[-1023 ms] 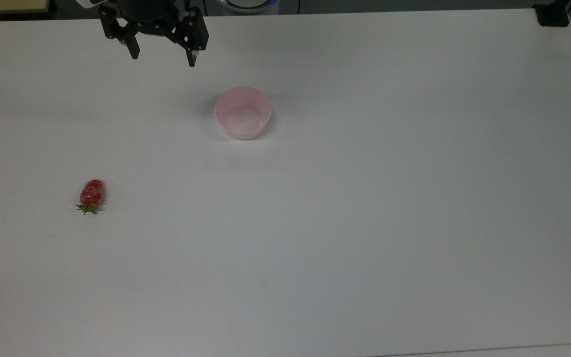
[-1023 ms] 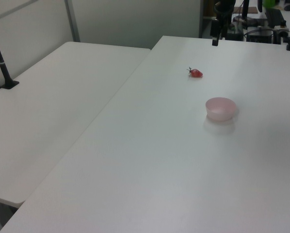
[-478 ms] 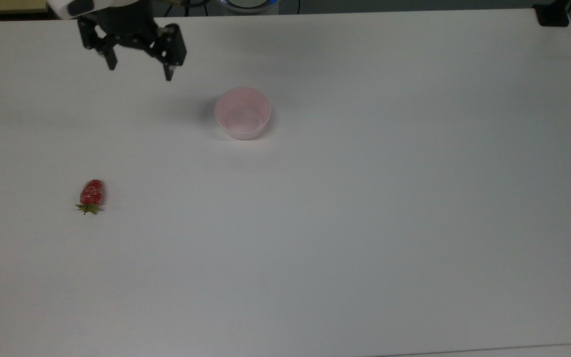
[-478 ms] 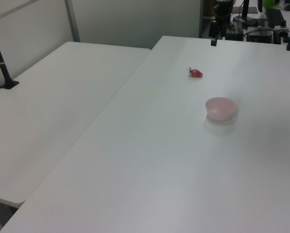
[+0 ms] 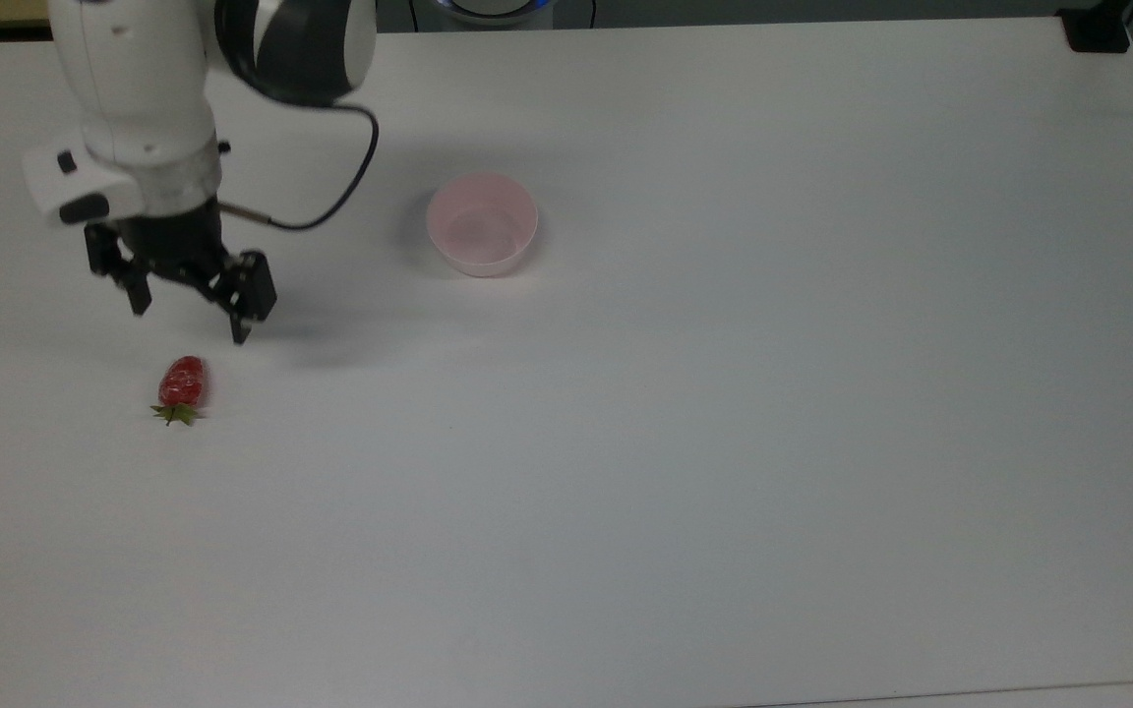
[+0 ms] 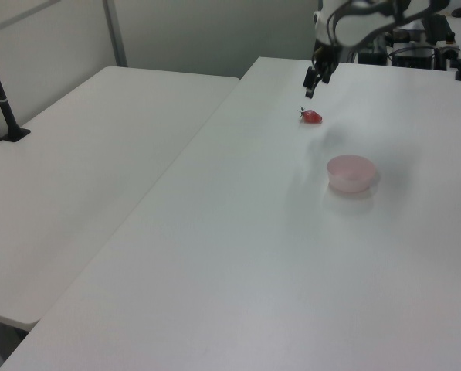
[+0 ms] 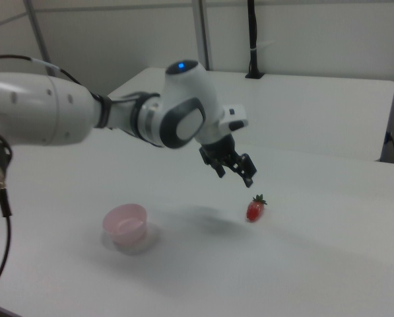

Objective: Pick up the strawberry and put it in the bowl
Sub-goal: 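Lower the gripper around the strawberry and close on it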

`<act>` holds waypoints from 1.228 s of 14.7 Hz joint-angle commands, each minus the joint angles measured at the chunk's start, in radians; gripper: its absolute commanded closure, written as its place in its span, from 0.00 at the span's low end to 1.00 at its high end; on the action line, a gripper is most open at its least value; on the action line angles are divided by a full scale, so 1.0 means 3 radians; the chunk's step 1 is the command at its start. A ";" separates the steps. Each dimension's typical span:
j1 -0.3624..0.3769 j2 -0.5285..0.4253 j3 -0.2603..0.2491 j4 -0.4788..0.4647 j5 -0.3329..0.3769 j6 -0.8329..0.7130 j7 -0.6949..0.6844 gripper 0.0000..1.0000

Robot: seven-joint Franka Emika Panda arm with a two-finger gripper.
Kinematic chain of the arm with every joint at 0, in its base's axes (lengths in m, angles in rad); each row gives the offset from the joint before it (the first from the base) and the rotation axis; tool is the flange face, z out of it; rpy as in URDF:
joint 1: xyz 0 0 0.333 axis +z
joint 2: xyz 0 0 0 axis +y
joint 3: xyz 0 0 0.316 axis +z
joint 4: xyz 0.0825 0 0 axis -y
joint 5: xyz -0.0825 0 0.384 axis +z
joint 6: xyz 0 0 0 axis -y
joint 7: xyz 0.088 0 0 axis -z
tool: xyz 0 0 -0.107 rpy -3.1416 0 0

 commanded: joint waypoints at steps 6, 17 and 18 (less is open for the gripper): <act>0.0015 0.0727 -0.0129 0.0420 -0.0037 0.0490 -0.0183 0.05; -0.0006 0.0784 -0.0129 0.0394 0.0009 0.0490 -0.0587 0.61; -0.0011 0.0743 -0.0134 0.0394 0.0014 0.0480 -0.0582 0.62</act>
